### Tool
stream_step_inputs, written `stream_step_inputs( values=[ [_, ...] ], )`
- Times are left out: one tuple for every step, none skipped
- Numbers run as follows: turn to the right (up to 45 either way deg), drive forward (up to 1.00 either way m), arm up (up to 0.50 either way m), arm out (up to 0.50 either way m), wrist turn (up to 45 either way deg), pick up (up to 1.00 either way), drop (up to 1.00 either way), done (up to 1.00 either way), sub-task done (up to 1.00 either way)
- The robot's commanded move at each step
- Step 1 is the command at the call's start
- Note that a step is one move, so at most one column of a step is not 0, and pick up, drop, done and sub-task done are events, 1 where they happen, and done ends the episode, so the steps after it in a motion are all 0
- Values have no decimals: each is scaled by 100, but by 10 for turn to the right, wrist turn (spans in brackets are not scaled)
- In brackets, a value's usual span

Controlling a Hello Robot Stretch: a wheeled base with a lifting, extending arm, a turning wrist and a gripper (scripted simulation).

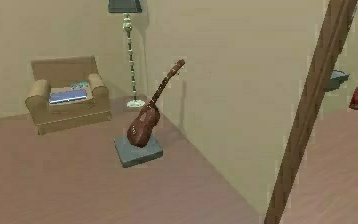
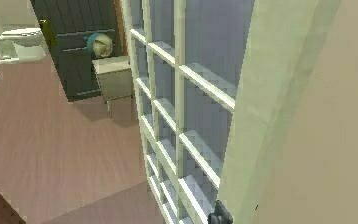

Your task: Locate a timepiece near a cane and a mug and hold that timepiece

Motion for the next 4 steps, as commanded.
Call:
stream_step_inputs(
  values=[
    [60,0,0,0,0,0,0,0,0],
    [0,35,0,0,0,0,0,0,0],
    [-300,0,0,0,0,0,0,0,0],
    [0,45,0,0,0,0,0,0,0]
  ],
)
